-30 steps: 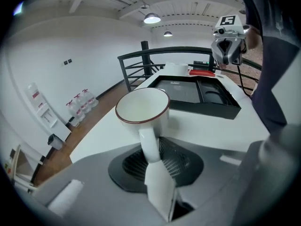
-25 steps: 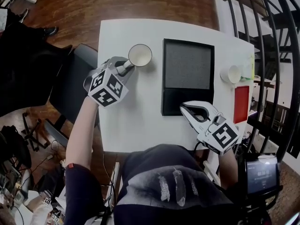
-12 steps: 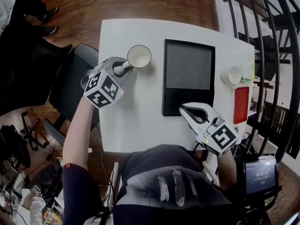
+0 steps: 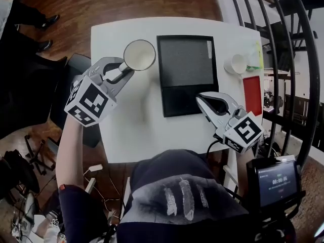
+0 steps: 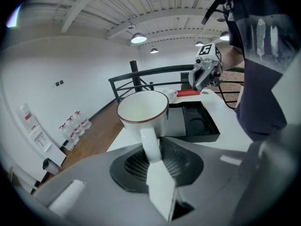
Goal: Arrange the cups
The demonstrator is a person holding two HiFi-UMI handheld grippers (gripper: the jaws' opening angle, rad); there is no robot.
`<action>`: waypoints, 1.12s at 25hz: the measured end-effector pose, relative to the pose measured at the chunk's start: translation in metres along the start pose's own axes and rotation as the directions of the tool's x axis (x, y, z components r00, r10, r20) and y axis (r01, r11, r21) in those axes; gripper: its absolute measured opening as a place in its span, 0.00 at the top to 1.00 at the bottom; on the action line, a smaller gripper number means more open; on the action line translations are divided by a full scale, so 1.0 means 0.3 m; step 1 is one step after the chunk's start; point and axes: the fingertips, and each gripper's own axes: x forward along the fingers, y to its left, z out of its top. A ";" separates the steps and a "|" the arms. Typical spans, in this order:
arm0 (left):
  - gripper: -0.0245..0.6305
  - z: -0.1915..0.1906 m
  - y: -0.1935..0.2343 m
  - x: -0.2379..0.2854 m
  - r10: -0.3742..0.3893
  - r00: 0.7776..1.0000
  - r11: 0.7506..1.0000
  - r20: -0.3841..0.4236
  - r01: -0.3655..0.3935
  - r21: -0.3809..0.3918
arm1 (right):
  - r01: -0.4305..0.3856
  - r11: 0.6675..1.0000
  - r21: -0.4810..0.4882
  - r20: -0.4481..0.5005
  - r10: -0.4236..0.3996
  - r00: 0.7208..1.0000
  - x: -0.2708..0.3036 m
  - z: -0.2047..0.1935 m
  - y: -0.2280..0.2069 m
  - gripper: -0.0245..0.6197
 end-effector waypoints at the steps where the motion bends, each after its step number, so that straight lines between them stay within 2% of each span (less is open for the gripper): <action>1: 0.85 0.031 -0.022 -0.001 -0.011 1.000 1.000 0.004 0.011 0.010 | 0.010 1.000 -0.001 0.012 -0.010 1.000 -0.023 0.000 -0.009 0.96; 6: 0.85 0.165 -0.192 0.064 -0.071 0.997 0.995 -0.011 0.071 0.068 | 0.043 0.999 0.011 0.065 -0.043 0.997 -0.169 -0.066 -0.045 0.95; 11: 0.85 0.240 -0.361 0.264 -0.129 0.990 0.988 -0.054 0.133 0.076 | 0.047 0.998 0.033 0.090 -0.050 0.995 -0.311 -0.218 -0.158 0.95; 18: 0.85 0.193 -0.516 0.361 -0.190 0.981 0.982 -0.034 0.190 -0.014 | 0.041 0.998 0.045 0.071 -0.044 0.997 -0.377 -0.312 -0.171 0.95; 28: 0.85 0.136 -0.609 0.442 -0.276 0.959 0.961 -0.062 0.276 -0.014 | 0.033 0.997 0.071 0.062 -0.038 0.997 -0.381 -0.344 -0.165 0.95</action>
